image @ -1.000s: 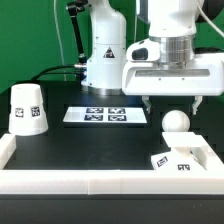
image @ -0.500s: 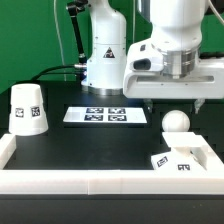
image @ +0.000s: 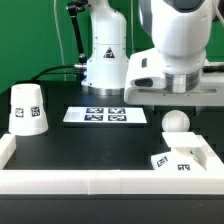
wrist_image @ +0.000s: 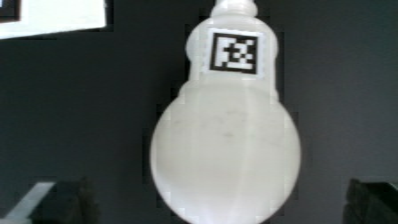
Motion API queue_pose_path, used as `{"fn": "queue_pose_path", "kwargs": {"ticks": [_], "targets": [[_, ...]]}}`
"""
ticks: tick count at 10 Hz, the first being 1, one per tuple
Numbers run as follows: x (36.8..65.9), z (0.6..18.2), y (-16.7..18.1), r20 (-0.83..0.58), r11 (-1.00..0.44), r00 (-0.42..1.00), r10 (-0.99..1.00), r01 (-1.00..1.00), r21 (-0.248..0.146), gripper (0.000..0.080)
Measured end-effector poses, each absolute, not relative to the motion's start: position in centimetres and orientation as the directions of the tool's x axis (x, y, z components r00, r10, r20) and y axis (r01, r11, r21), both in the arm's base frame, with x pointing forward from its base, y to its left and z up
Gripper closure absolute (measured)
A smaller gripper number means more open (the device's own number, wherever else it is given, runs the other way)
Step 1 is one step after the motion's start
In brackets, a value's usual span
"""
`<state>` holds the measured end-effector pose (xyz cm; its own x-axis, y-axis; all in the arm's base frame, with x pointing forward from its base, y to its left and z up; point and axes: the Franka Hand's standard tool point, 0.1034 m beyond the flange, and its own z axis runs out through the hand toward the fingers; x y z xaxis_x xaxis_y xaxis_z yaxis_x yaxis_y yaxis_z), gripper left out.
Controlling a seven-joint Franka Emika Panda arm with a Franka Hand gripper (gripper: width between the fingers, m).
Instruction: Assemble lamp
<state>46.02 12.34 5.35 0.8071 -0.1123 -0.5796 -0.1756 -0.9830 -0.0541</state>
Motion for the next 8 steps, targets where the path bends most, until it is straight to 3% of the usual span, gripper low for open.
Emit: {"fn": "queue_pose_path", "kwargs": {"ticks": [8], "targets": [[44.2,2.5,12.5,-0.578,-0.983,0.806,-0.129,-0.183,-0.034,0.01]]}}
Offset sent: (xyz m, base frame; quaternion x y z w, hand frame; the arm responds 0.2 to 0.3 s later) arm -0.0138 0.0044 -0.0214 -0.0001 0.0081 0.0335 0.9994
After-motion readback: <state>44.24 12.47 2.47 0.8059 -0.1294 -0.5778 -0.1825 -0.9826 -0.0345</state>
